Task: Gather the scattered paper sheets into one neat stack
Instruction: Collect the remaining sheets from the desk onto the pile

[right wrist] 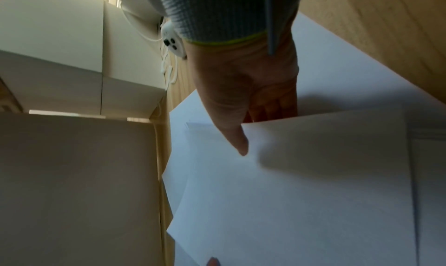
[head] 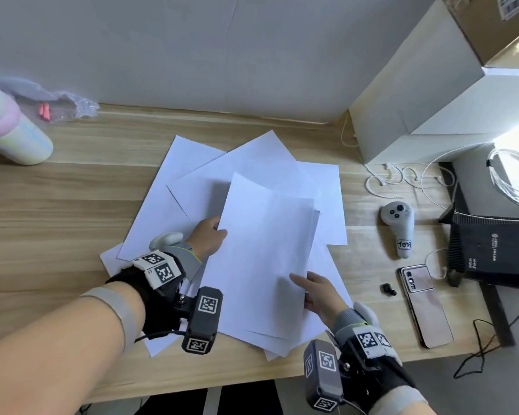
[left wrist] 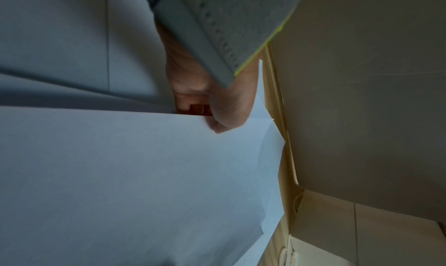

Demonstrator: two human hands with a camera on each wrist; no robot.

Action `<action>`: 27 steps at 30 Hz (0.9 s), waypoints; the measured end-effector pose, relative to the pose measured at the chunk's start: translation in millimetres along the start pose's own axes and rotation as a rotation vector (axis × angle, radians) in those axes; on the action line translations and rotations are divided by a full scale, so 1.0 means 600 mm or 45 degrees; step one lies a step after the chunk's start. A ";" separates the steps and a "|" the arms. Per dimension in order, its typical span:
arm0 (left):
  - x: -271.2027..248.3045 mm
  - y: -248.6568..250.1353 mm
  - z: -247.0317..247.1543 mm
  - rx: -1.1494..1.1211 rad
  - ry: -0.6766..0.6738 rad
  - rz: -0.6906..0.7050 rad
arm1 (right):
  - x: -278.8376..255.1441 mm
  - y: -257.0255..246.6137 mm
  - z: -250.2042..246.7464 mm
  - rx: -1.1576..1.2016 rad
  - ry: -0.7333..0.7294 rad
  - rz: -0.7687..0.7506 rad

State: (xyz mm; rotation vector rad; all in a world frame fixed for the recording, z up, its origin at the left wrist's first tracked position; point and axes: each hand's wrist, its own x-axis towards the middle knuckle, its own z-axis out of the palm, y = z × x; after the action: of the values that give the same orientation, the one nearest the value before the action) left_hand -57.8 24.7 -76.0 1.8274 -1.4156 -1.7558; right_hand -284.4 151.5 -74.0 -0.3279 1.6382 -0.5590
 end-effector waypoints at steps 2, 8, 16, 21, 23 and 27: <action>0.002 -0.006 -0.002 -0.063 0.081 -0.037 | 0.004 0.000 0.005 -0.048 0.038 -0.027; 0.003 -0.028 -0.054 -0.149 0.493 -0.225 | 0.010 -0.002 -0.001 -0.060 0.218 -0.196; 0.023 -0.018 -0.094 -0.571 0.471 -0.446 | 0.019 0.008 -0.016 -0.026 0.324 -0.202; 0.037 -0.013 -0.078 -0.620 0.301 -0.503 | 0.023 0.011 -0.012 -0.037 0.350 -0.190; 0.037 -0.012 -0.075 -0.641 0.299 -0.519 | 0.022 0.010 -0.012 -0.042 0.351 -0.195; 0.041 -0.007 -0.074 -0.425 0.251 -0.386 | 0.021 0.008 -0.010 -0.029 0.353 -0.200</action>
State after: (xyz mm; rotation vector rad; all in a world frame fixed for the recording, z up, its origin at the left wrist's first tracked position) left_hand -22.4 -10.7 -83.3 2.0330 -0.7504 -1.7545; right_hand -291.8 149.9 -86.5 -0.4124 1.8975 -0.7307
